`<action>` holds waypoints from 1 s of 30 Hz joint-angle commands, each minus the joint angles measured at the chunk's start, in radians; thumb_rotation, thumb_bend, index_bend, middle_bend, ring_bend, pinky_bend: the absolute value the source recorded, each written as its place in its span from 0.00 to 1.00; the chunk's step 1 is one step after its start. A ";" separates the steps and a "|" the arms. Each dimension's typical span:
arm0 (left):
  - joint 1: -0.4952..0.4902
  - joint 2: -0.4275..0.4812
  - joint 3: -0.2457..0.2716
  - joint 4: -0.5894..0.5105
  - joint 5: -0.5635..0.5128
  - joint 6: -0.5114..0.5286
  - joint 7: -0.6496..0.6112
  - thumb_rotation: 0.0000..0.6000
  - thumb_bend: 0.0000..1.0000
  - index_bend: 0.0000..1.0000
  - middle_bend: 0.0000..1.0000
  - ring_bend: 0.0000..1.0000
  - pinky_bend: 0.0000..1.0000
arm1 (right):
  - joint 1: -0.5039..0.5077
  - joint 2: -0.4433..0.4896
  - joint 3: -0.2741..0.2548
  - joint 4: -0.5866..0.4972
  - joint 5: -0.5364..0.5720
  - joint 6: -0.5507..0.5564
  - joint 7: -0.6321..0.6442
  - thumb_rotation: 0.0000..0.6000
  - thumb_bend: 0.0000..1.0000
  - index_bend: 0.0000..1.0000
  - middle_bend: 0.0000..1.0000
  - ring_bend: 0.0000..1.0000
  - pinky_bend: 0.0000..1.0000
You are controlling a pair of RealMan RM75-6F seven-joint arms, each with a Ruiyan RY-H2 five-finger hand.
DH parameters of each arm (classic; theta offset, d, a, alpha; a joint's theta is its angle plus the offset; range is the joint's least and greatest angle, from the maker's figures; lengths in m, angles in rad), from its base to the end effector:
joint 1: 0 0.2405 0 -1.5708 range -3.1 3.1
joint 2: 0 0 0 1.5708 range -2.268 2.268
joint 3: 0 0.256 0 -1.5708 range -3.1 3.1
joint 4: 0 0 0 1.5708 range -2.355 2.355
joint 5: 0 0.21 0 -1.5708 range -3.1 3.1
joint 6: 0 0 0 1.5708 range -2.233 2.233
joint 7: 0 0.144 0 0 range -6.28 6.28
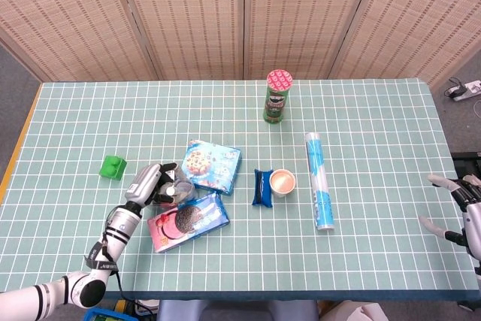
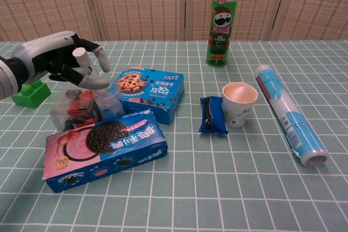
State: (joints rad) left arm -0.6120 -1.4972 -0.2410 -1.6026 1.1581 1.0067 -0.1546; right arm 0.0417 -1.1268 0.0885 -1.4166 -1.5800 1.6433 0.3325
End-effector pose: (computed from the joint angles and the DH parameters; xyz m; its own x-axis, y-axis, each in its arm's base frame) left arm -0.1549 0.3250 0.0095 -0.1328 0.3540 0.9258 0.9657 -0.1642 0.2013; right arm -0.3297 -0.1744 0.1970 0.2500 0.1626 0.9545 -0.9599 -0.0879 0.2664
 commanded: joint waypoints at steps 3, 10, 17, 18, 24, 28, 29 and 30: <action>-0.001 -0.011 0.000 0.016 0.000 0.001 -0.007 1.00 0.22 0.70 1.00 1.00 1.00 | 0.000 0.001 0.000 0.000 0.001 0.000 0.002 1.00 0.05 0.28 0.36 0.29 0.35; -0.005 -0.016 0.005 0.027 0.011 -0.009 -0.017 1.00 0.22 0.75 1.00 1.00 1.00 | -0.002 0.002 0.001 0.002 0.000 0.004 0.007 1.00 0.05 0.28 0.36 0.29 0.35; -0.011 -0.006 0.014 0.028 0.044 -0.030 -0.054 1.00 0.28 0.74 1.00 1.00 1.00 | -0.003 0.002 0.001 0.004 0.001 0.003 0.011 1.00 0.05 0.28 0.36 0.29 0.35; -0.011 -0.007 0.015 0.031 0.051 -0.027 -0.057 1.00 0.30 0.74 1.00 1.00 1.00 | -0.003 0.002 0.001 0.004 0.001 0.003 0.011 1.00 0.05 0.28 0.36 0.29 0.35; -0.010 -0.017 0.018 0.043 0.068 -0.016 -0.070 1.00 0.37 0.76 1.00 1.00 1.00 | -0.003 0.003 0.002 0.003 0.002 0.004 0.012 1.00 0.05 0.28 0.36 0.29 0.35; -0.007 -0.022 0.018 0.049 0.074 -0.005 -0.076 1.00 0.41 0.78 1.00 1.00 1.00 | -0.003 0.003 0.003 0.004 0.003 0.003 0.013 1.00 0.05 0.28 0.36 0.29 0.35; -0.007 -0.023 0.019 0.050 0.075 -0.005 -0.077 1.00 0.41 0.78 1.00 1.00 1.00 | -0.003 0.003 0.003 0.004 0.003 0.003 0.014 1.00 0.05 0.28 0.36 0.29 0.35; -0.006 -0.022 0.019 0.049 0.075 -0.004 -0.078 1.00 0.42 0.78 1.00 1.00 1.00 | -0.003 0.003 0.003 0.004 0.004 0.003 0.015 1.00 0.05 0.28 0.36 0.29 0.35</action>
State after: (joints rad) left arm -0.6185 -1.5195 -0.2225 -1.5531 1.2330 1.0022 -0.2321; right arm 0.0385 -1.1238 0.0912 -1.4120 -1.5763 1.6457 0.3477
